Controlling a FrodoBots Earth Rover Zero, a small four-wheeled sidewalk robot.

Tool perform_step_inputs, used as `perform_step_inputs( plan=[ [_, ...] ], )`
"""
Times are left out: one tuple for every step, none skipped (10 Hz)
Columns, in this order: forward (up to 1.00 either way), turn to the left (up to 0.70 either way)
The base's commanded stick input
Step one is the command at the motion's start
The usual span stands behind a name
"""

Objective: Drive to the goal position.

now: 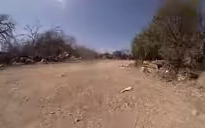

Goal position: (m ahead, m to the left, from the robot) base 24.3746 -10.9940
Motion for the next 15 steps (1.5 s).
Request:
perform_step_inputs(
  plan=[
    [1.0, 0.0],
    [1.0, 0.0],
    [1.0, 0.0],
    [1.0, 0.0],
    [1.0, 0.0],
    [1.0, 0.0],
    [1.0, 0.0],
    [1.0, 0.0],
    [1.0, 0.0],
    [1.0, 0.0],
    [1.0, 0.0],
    [1.0, 0.0],
    [1.0, 0.0],
    [1.0, 0.0],
    [1.0, 0.0]
  ],
)
